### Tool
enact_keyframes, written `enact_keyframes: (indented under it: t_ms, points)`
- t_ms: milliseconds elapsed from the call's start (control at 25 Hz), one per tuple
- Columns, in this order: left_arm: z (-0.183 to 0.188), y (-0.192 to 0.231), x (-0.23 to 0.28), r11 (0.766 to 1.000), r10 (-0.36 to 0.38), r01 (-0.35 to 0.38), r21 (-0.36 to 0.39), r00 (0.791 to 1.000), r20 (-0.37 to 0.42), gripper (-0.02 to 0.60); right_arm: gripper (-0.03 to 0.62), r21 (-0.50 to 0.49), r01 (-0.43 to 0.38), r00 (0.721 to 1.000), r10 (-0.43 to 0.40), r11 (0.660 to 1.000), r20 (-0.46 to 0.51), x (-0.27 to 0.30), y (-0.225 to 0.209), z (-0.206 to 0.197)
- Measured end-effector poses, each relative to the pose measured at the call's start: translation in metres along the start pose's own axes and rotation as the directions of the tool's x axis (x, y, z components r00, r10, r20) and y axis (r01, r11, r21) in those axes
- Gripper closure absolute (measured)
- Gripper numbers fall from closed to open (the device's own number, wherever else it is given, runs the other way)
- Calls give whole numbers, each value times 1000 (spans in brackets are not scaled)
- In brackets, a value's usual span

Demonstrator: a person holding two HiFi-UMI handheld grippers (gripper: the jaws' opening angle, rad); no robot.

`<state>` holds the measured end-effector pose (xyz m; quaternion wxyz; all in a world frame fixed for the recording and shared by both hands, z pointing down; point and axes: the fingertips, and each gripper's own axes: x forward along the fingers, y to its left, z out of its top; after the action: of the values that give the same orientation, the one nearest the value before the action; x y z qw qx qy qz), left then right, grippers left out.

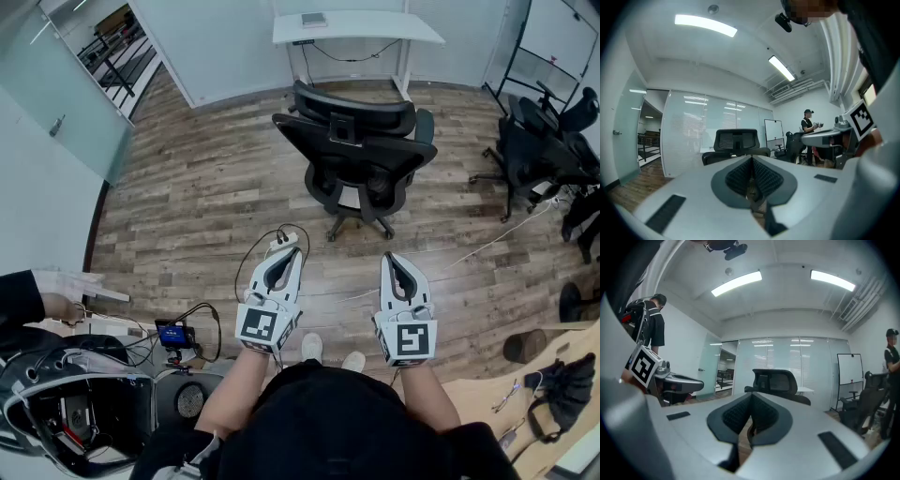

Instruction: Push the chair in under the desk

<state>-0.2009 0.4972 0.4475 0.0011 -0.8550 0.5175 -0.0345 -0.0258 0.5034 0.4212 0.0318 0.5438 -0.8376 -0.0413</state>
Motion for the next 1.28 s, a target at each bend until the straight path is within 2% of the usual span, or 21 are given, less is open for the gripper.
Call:
enact_keyframes:
  t_ms: [160, 480, 520, 560, 600, 640, 840, 1120, 1280]
  points:
    - [-7, 2, -2, 1000, -10, 10, -3, 1000, -4, 568, 592, 20, -4, 1000, 4, 1000, -19, -3, 8, -14]
    - [-21, 26, -11, 1000, -12, 12, 20, 1000, -15, 564, 589, 46, 1, 1000, 0, 999, -7, 7, 13, -14]
    - [-22, 30, -10, 1000, -11, 12, 26, 1000, -19, 520, 588, 32, -2, 1000, 3, 999, -11, 10, 15, -16]
    - [-23, 34, -8, 999, -12, 13, 31, 1000, -21, 440, 585, 16, -10, 1000, 11, 1000, -17, 12, 17, -17]
    - [-23, 37, -6, 999, -16, 16, 35, 1000, -20, 373, 545, 1, -22, 999, 22, 1000, -26, 14, 19, -18]
    - [-23, 41, -4, 999, -20, 21, 36, 1000, -19, 337, 506, -12, -34, 999, 34, 999, -35, 17, 22, -20]
    - [-31, 57, 11, 997, -68, 70, 44, 997, -44, 233, 383, -54, -72, 995, 67, 996, -76, 35, 37, -28]
    - [-25, 87, 36, 984, -129, 137, 115, 989, -69, 179, 257, -96, -29, 992, 17, 995, -124, 71, 34, -30]
    - [-29, 92, 53, 965, -176, 188, 184, 981, -80, 155, 213, -171, -22, 991, -2, 985, -136, 84, 28, -33]
